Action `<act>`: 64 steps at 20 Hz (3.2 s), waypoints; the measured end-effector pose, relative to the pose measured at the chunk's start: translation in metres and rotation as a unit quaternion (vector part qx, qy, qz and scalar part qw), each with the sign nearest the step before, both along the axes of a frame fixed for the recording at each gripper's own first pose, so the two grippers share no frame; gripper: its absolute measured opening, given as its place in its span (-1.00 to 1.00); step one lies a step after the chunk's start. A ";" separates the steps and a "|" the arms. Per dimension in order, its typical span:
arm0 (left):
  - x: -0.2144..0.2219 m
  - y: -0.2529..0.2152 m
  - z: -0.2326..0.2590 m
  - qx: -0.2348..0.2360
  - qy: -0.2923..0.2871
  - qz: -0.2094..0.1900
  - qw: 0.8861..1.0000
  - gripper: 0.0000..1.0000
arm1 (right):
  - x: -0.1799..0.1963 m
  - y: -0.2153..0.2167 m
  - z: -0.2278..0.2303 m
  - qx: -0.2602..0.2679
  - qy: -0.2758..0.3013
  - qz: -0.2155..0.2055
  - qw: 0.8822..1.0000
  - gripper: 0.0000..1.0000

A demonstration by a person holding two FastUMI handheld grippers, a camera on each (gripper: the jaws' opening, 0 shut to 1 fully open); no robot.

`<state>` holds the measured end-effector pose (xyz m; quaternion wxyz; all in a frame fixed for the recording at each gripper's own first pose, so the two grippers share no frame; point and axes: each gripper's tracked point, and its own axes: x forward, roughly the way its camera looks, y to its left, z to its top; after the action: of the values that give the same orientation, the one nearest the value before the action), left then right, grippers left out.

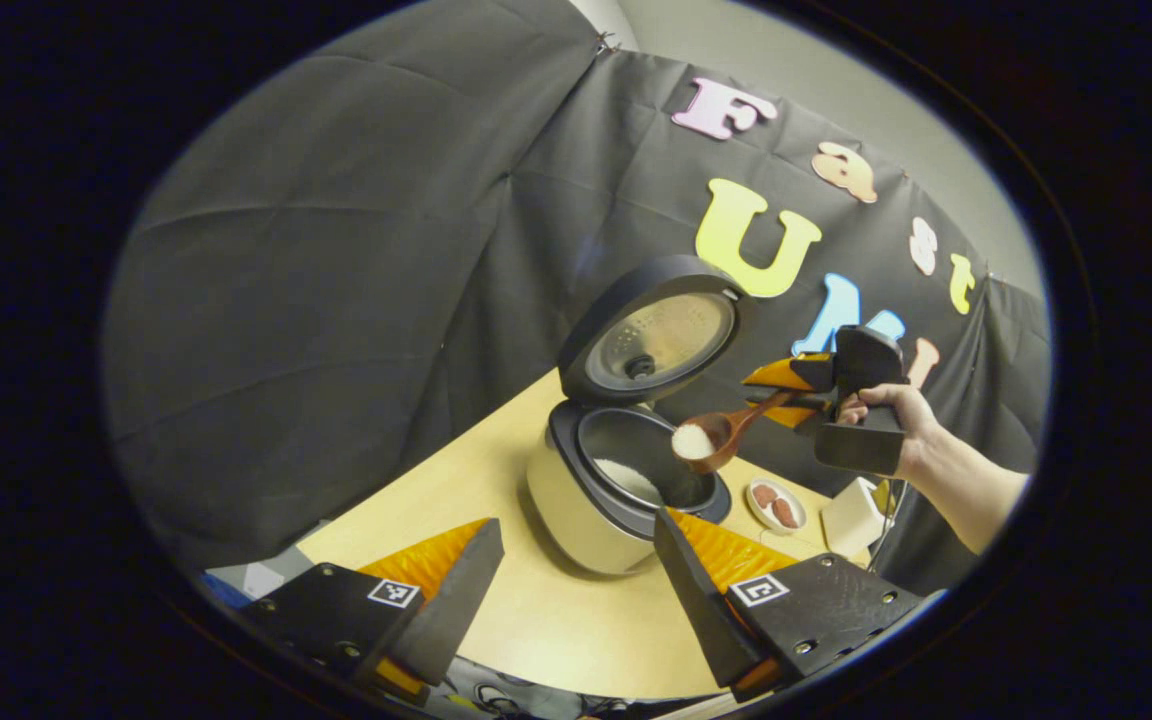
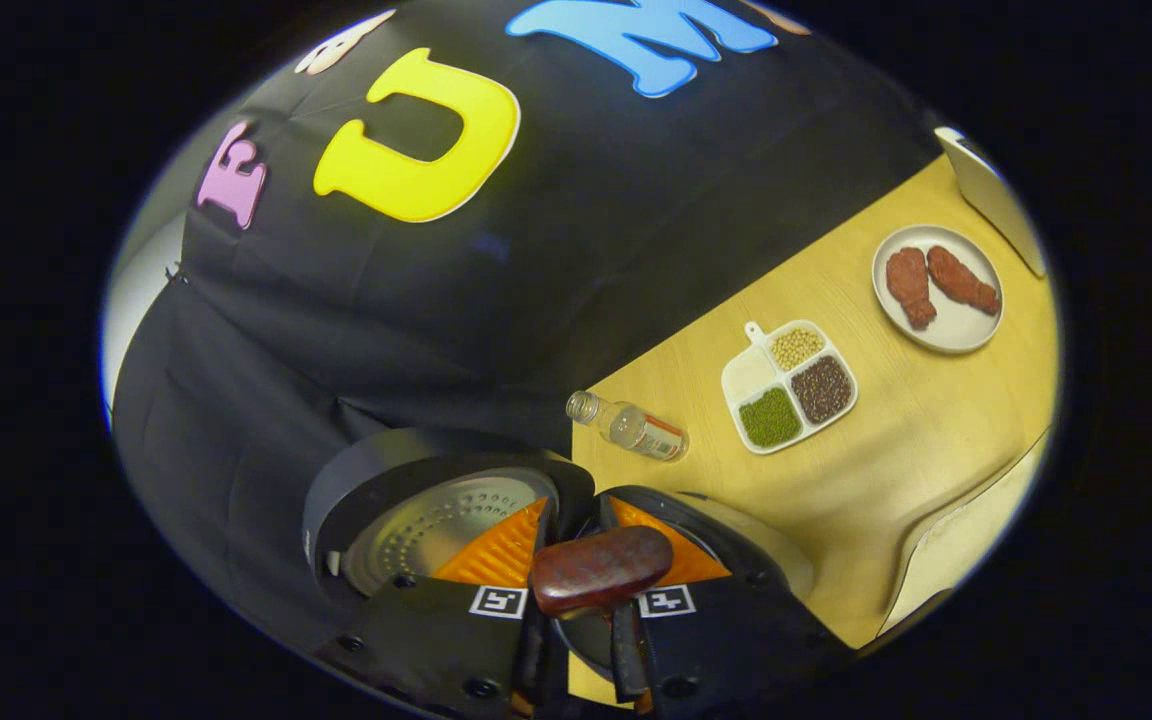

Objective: Close the left gripper, press the button to open the rice cooker; take a wooden spoon from the chopstick holder with the right hand, scoop a spoonful of rice and pour it into the rice cooker, then put the wooden spoon back into the chopstick holder.

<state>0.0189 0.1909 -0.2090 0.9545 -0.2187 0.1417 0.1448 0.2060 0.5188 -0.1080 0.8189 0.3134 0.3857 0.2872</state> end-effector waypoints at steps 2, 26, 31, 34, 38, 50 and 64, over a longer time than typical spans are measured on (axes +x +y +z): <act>0.002 0.003 0.001 0.003 0.002 0.003 1.000 0.92 | 0.003 0.004 0.000 -0.022 -0.037 0.007 0.999 -0.48; -0.020 0.011 -0.009 0.023 0.034 0.014 0.999 0.92 | -0.061 0.061 -0.002 -0.181 -0.341 0.224 0.895 -0.55; -0.024 0.008 -0.014 0.014 0.035 0.014 0.999 0.92 | -0.074 0.064 -0.008 -0.203 -0.382 0.254 0.865 -0.55; -0.025 0.004 -0.018 0.006 0.035 0.008 0.999 0.92 | -0.079 0.062 -0.012 -0.225 -0.414 0.271 0.840 -0.48; -0.026 0.005 -0.020 0.014 0.036 0.005 0.999 0.92 | -0.076 0.051 -0.009 -0.238 -0.420 0.257 0.837 -0.54; -0.012 -0.021 -0.015 0.033 0.027 -0.033 0.999 0.92 | -0.050 -0.006 0.033 -0.149 -0.303 0.150 0.929 -0.54; 0.055 -0.125 0.008 0.103 0.006 -0.196 0.975 0.93 | 0.011 -0.248 0.048 -0.143 -0.222 -0.083 0.961 -0.48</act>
<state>0.0741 0.0655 -0.2007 0.9809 -0.0862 0.1719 -0.0302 0.2169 0.2711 -0.0599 0.9411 0.1529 0.2039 0.2222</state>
